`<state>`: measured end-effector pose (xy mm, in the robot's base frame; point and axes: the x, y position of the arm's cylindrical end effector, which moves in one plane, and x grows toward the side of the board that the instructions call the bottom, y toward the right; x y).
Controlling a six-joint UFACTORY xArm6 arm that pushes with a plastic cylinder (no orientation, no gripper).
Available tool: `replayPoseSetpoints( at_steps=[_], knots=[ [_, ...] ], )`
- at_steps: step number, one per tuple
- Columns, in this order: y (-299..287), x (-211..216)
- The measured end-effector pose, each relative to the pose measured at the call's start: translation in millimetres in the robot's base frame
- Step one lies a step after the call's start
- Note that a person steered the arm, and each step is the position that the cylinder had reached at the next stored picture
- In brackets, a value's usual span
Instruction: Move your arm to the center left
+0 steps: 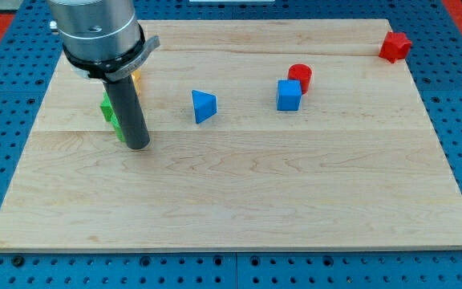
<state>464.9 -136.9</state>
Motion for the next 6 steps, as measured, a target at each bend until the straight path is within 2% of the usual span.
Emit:
replayPoseSetpoints(
  at_steps=[3,4,6],
  knots=[
    [-25.6,2.2],
    [-79.2,22.1],
    [-108.7,-13.7]
  ],
)
